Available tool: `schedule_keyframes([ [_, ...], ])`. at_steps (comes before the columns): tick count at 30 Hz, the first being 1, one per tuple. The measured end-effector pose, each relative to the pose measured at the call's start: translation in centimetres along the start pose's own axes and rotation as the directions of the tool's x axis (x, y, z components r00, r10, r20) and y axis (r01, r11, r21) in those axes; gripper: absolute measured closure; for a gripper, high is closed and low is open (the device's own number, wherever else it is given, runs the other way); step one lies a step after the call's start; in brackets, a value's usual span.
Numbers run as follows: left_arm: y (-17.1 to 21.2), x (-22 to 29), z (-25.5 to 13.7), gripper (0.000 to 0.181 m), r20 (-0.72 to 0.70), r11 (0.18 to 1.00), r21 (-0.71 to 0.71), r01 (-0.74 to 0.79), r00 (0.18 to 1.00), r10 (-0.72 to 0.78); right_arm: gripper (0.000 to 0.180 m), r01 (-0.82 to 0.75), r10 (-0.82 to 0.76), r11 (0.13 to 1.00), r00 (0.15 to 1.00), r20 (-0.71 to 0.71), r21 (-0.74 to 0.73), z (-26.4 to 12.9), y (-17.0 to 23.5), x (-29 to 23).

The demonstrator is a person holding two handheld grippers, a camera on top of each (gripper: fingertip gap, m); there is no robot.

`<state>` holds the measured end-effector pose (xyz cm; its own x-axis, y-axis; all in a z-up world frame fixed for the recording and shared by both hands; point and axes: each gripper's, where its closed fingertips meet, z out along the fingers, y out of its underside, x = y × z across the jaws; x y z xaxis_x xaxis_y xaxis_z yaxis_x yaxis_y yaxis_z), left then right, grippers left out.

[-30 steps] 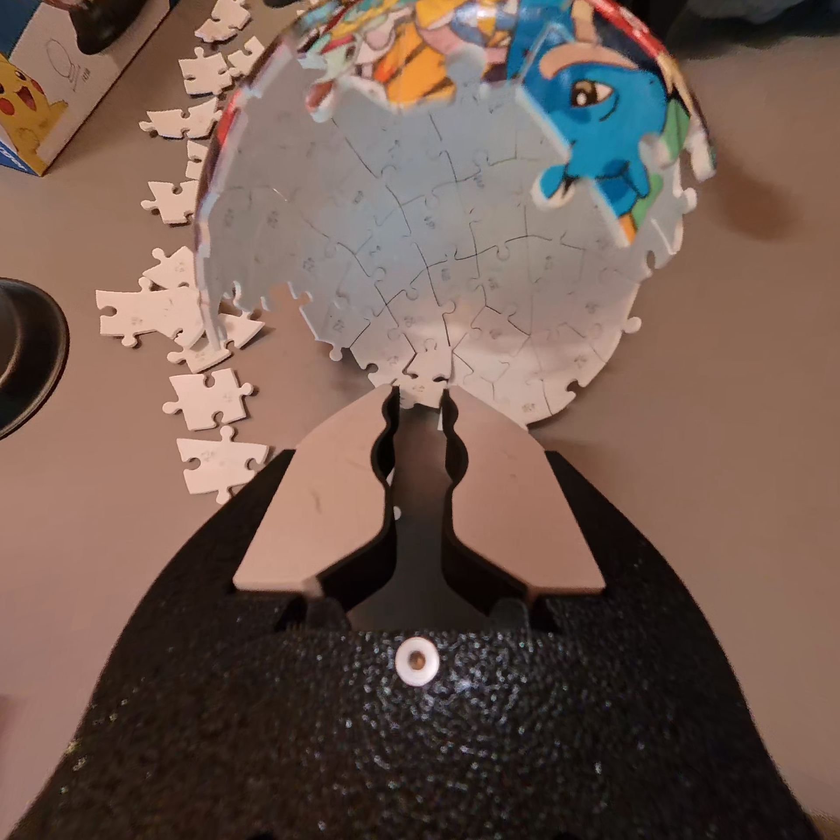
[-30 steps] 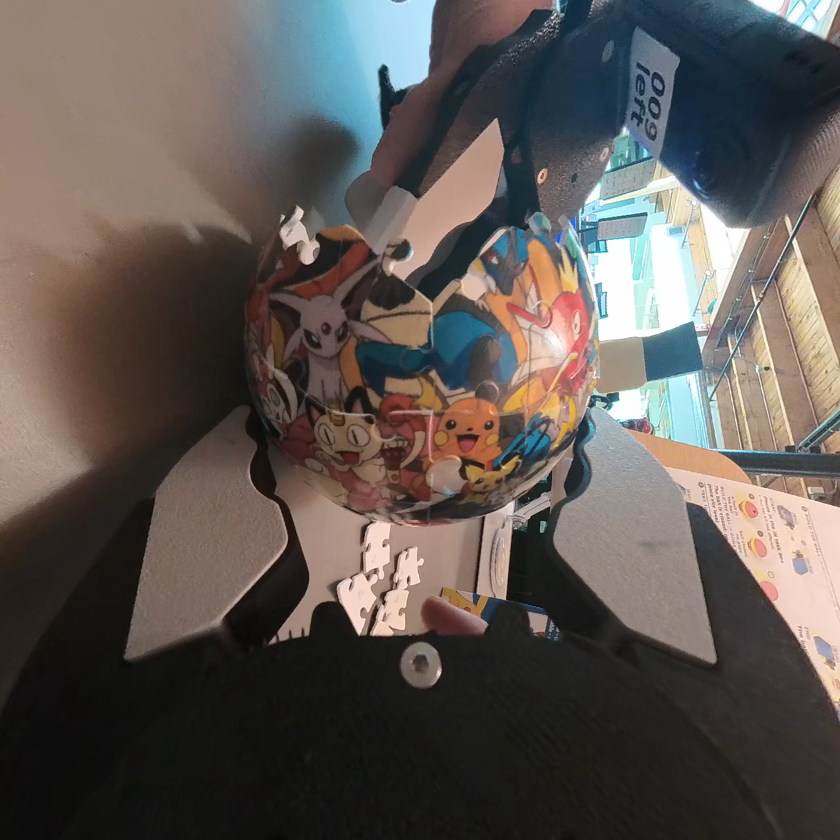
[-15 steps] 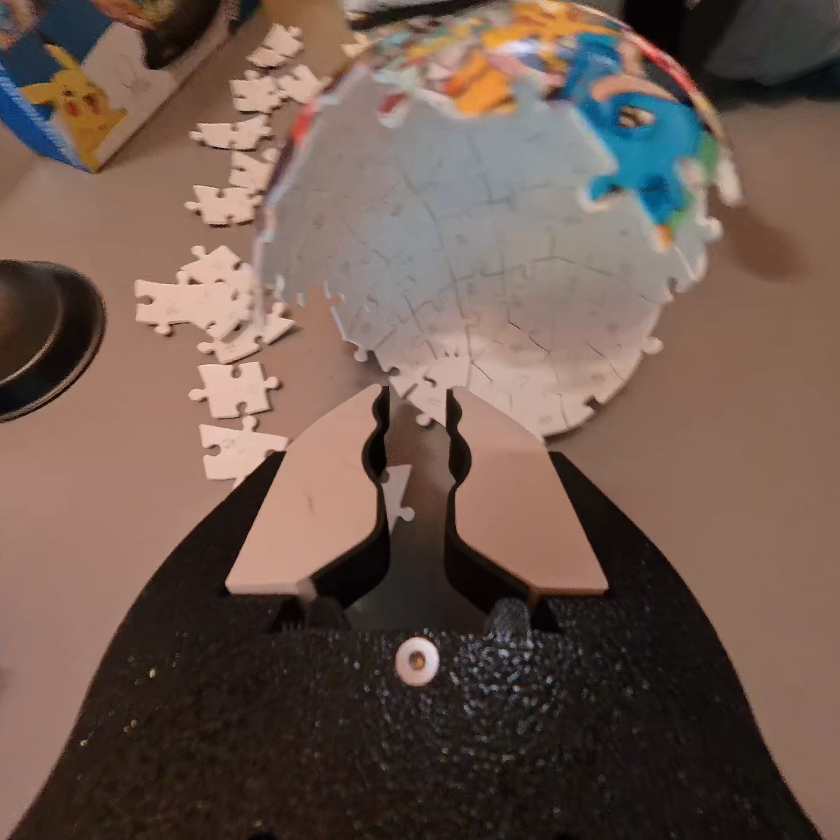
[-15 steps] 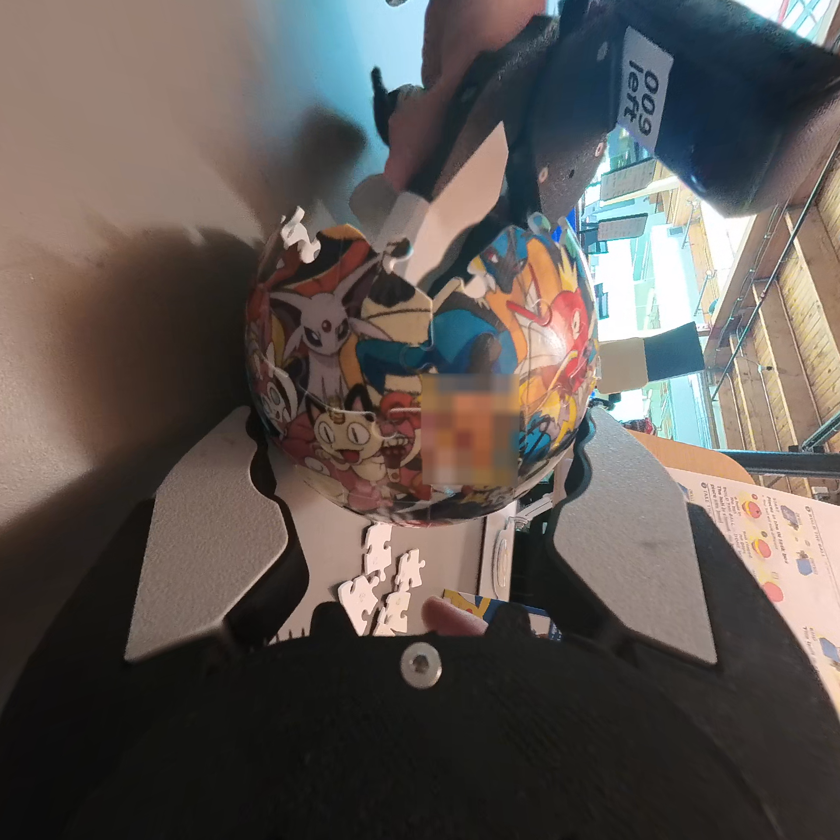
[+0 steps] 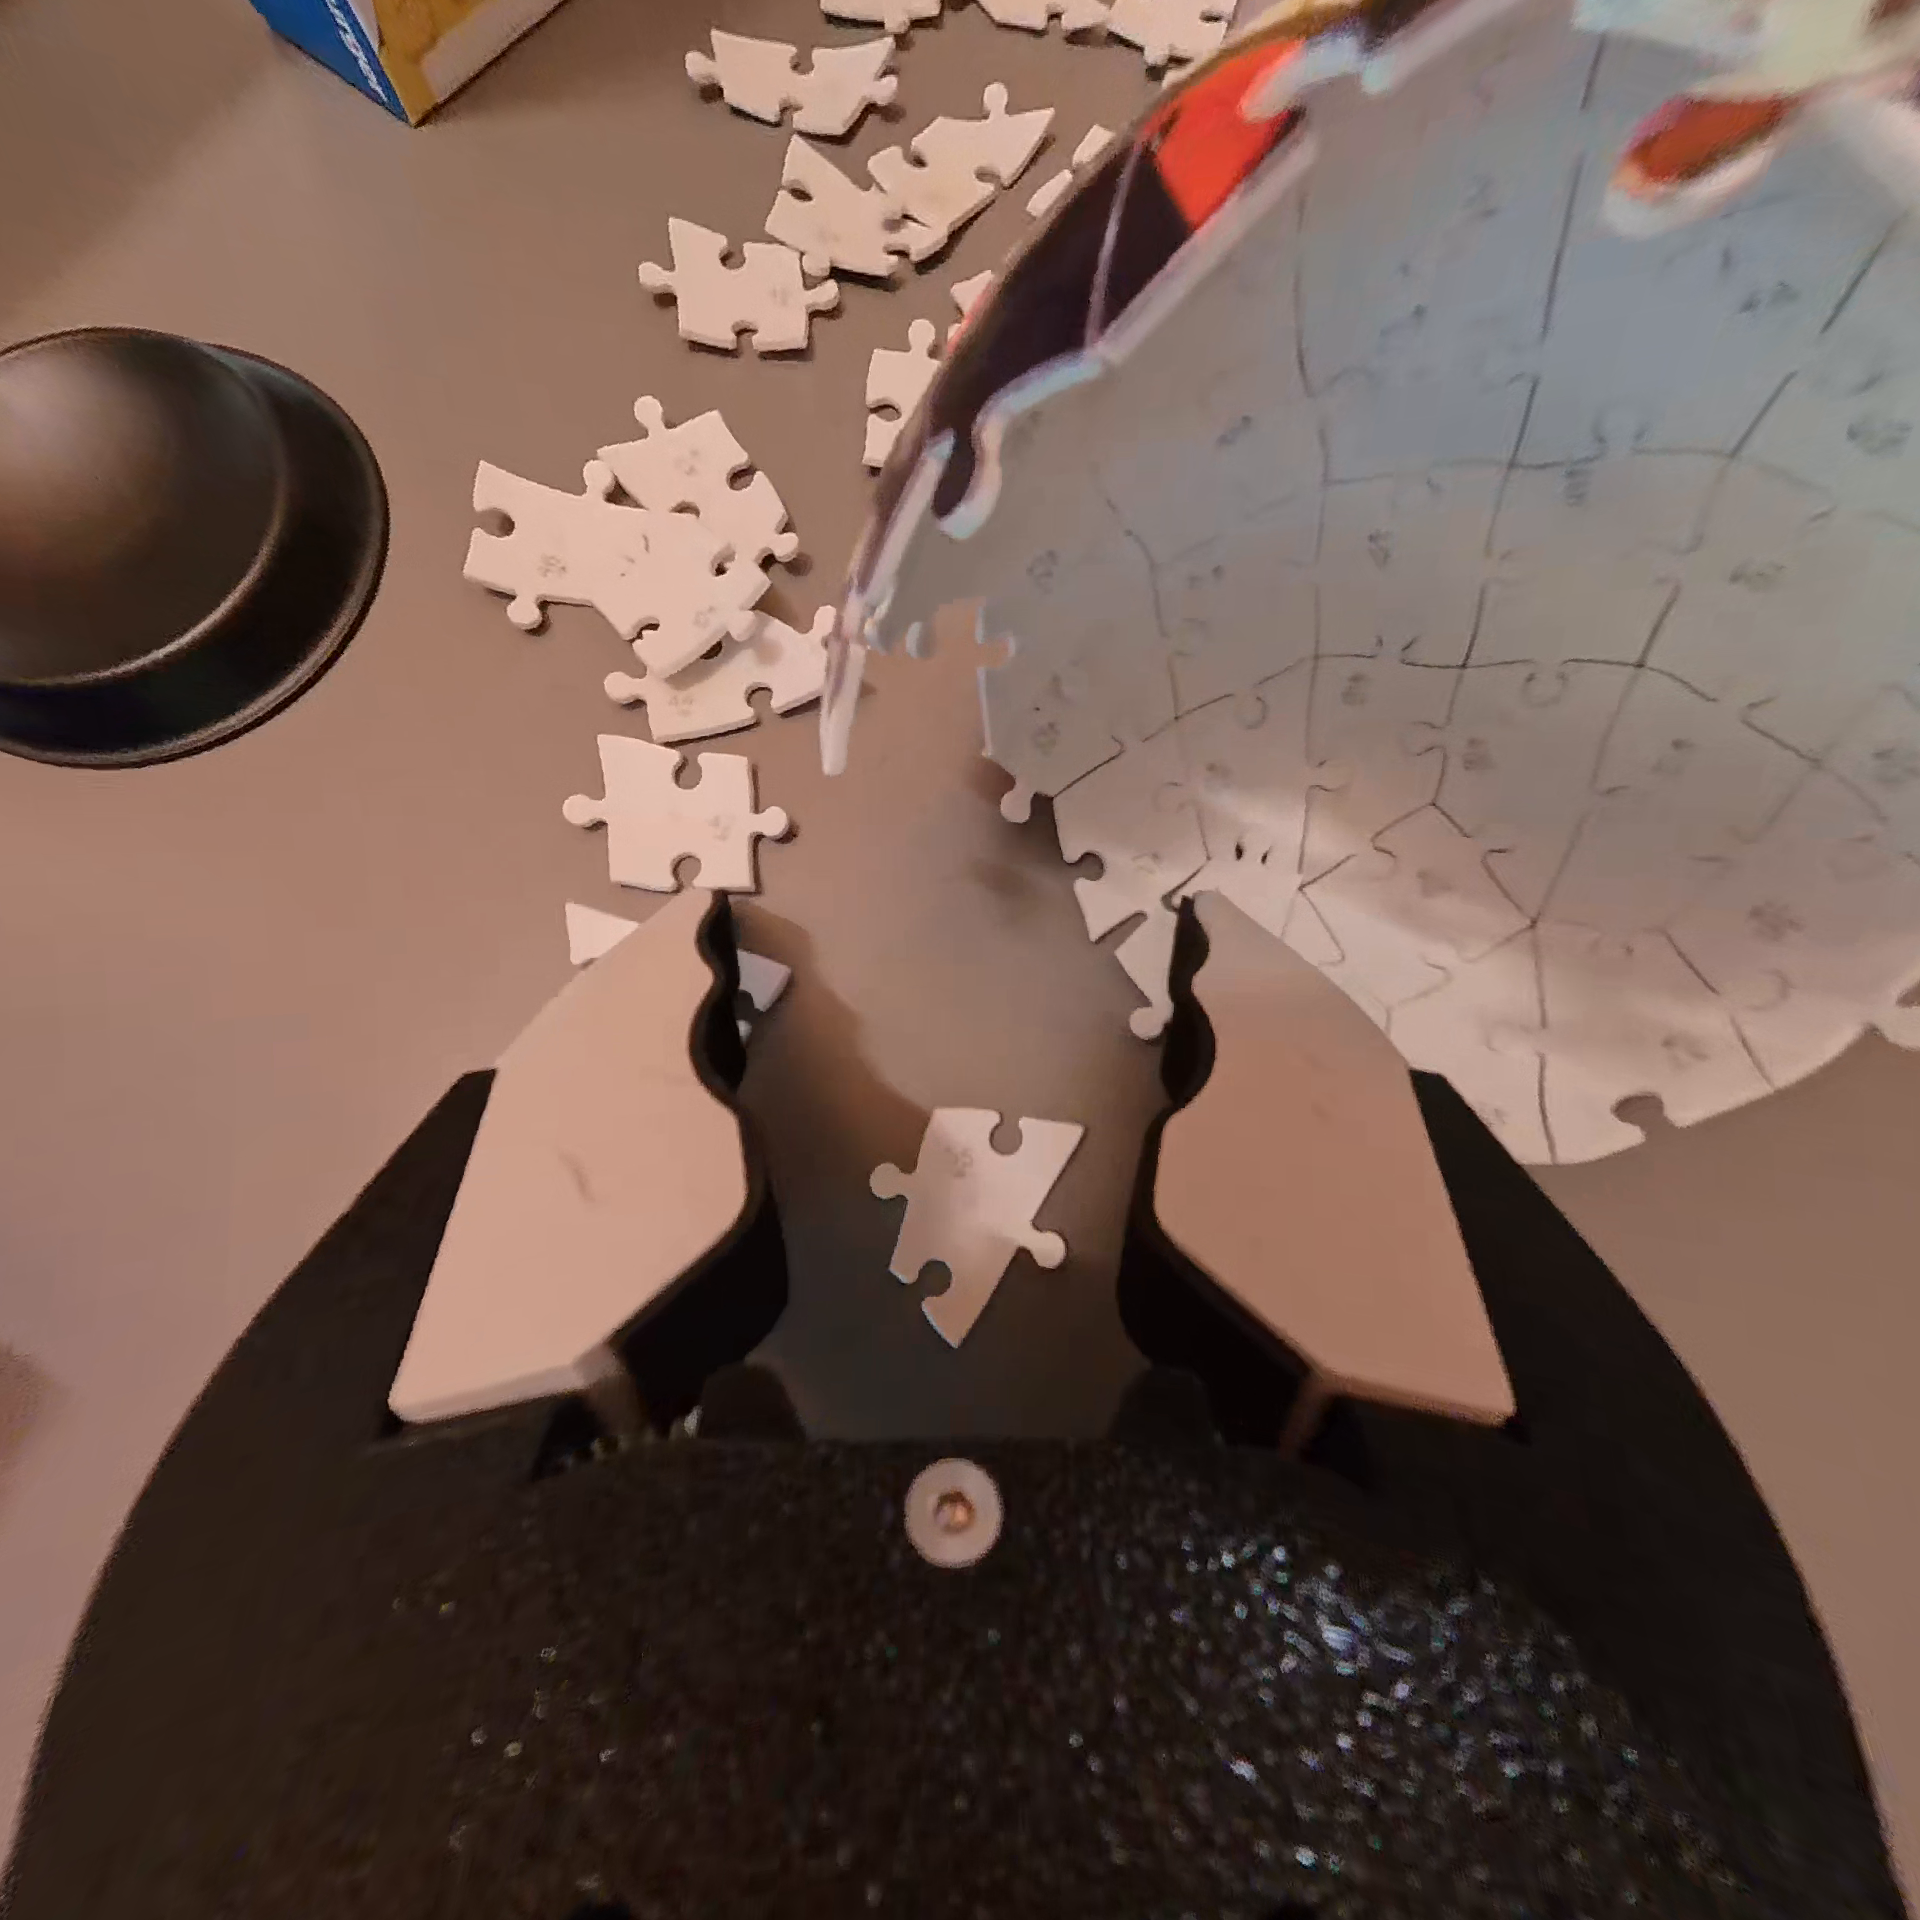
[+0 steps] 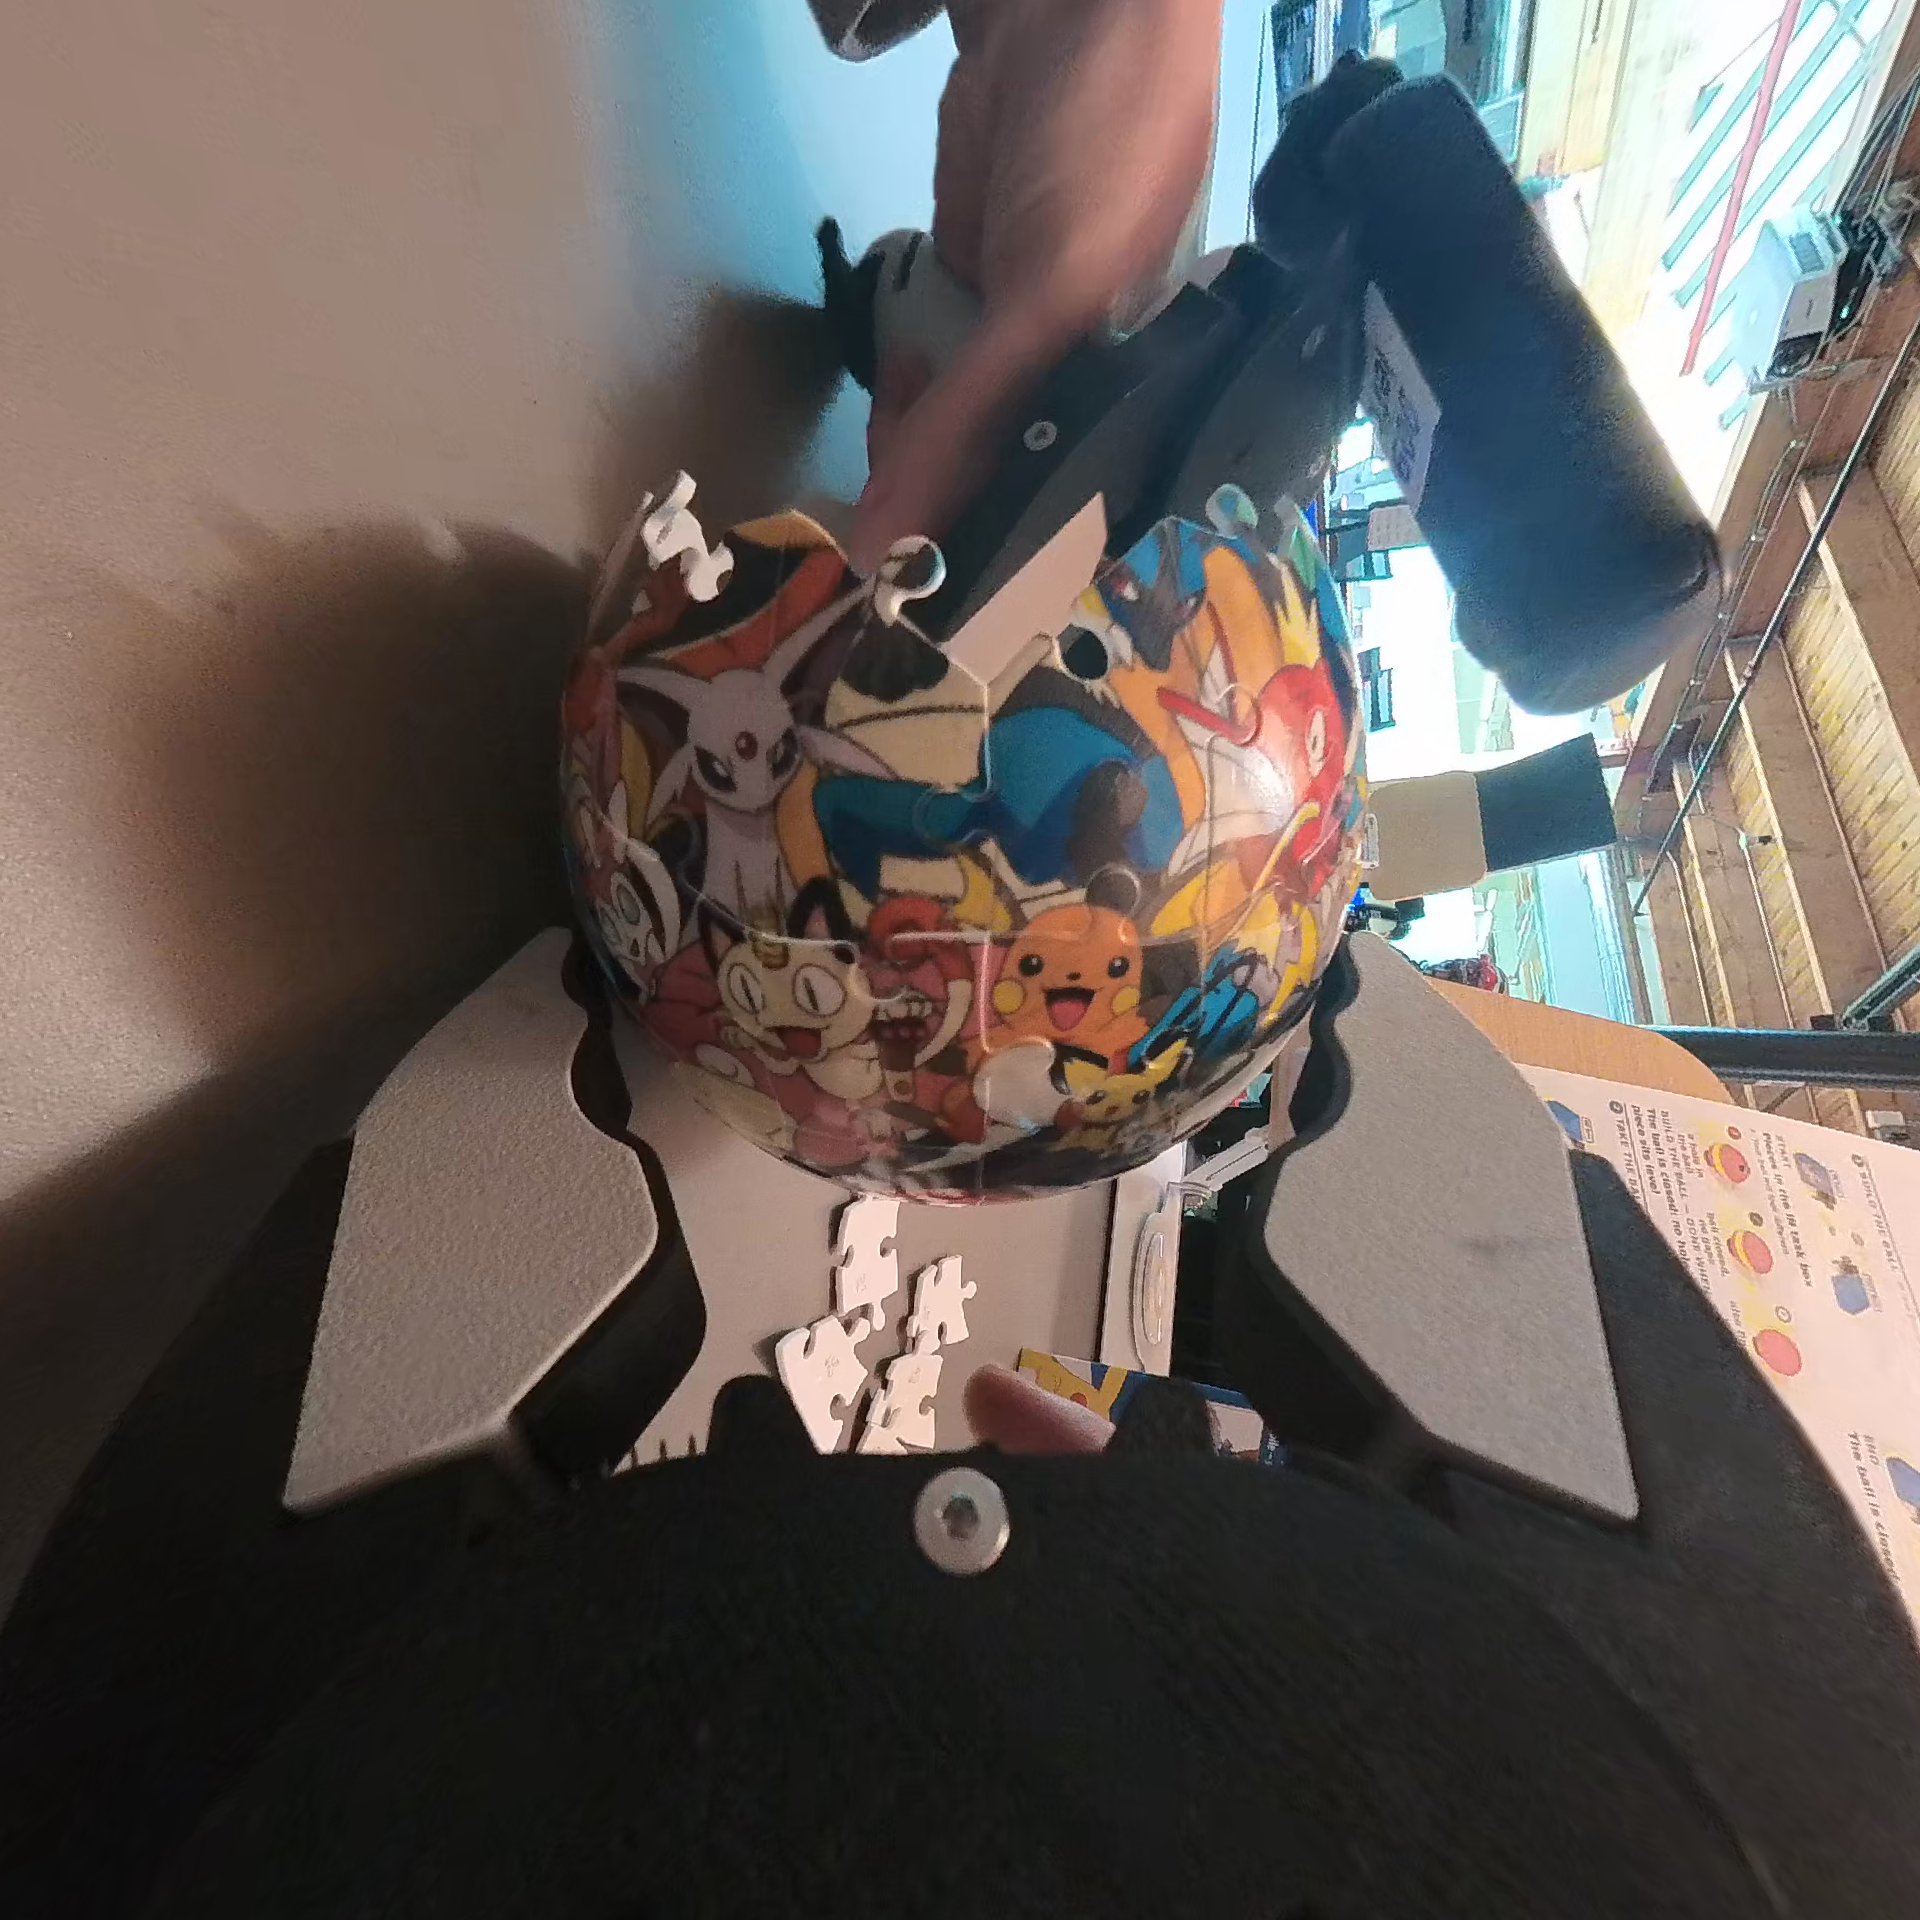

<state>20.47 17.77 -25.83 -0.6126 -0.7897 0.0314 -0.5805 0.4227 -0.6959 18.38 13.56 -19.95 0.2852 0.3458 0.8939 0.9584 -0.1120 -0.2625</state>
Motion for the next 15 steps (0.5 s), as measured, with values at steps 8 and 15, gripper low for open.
schedule_keyframes([
  [8, -0.07, -0.46, -0.17, 0.1, 0.028, 0.999, 0.001, -0.054, 0.998, 0.054, 0.054, -0.005, 0.005, 1.0, 1.0, 0.001, 0.001, 0.01, 0.01, 0.0],
  [15, -0.86, -0.86, -0.58, 0.099, 0.028, 0.999, 0.052, 0.014, 0.999, -0.015, 0.054, -0.007, 0.007, 1.0, 1.0, 0.001, 0.002, 0.01, -0.01, 0.0],
])
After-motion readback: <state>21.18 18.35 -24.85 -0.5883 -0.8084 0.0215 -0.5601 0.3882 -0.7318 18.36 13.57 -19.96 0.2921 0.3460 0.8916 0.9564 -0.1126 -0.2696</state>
